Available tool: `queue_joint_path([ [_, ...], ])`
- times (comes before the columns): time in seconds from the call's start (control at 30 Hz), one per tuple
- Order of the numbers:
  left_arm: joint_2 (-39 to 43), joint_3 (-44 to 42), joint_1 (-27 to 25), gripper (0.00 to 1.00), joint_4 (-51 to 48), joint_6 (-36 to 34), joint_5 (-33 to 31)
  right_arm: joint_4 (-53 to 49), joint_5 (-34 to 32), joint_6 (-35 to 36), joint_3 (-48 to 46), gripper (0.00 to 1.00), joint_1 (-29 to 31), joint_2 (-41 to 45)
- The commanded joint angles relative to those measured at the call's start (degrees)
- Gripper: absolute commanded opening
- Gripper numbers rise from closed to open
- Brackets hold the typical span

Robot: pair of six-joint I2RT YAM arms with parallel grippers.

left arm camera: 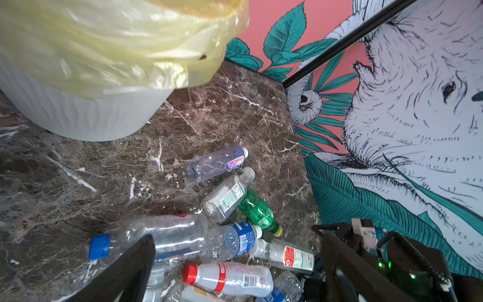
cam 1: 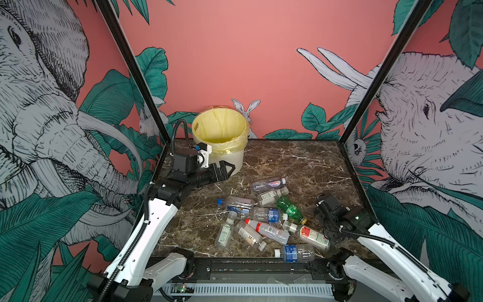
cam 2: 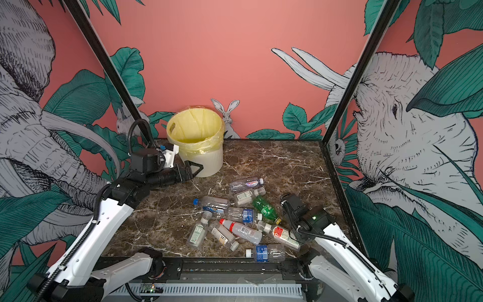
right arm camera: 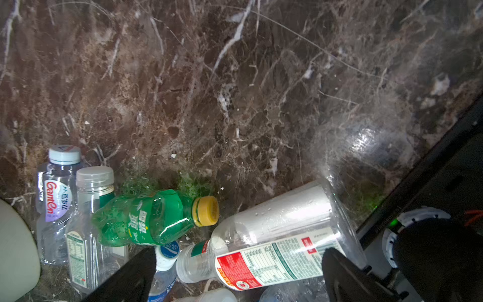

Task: Throw the plastic bottles in the bin
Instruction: 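Close the right gripper on a clear bottle with a white barcode label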

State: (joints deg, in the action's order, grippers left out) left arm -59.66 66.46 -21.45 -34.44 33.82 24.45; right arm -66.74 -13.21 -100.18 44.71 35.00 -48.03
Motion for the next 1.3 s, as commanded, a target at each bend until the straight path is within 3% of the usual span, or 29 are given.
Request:
queue_joint_path([
  [0.0,1.8,-2.9,-2.0,1.0,-0.5,-0.4,0.5,-5.5,-0.1,-17.4,2.0,0.99,2.3,-2.0],
  [0.23,3.6,-6.0,-2.3,0.99,-3.9,-3.2,-1.0,-9.6,-1.1,-28.3,5.8,0.99,9.4,-5.8],
  [0.4,5.6,-8.6,-2.3,0.99,-5.5,-3.6,-0.6,-6.1,-1.0,-34.9,3.7,0.99,13.1,-8.1],
  [0.77,9.7,-13.5,-2.3,0.99,-7.5,-2.6,-1.6,1.6,1.3,-37.1,0.0,0.99,14.4,-14.3],
  [0.97,10.8,-15.5,-2.3,1.0,-8.0,-1.2,-1.6,10.0,3.0,-39.4,-6.3,0.99,14.4,-12.3],
  [1.1,10.6,-17.1,-2.3,0.99,-7.9,-0.5,-1.4,8.6,0.6,-40.3,-7.1,0.99,14.5,-11.0],
  [1.27,10.6,-19.0,-2.3,1.0,-6.5,0.6,-1.6,16.3,-0.3,-41.4,-12.7,0.99,14.4,-9.7],
])
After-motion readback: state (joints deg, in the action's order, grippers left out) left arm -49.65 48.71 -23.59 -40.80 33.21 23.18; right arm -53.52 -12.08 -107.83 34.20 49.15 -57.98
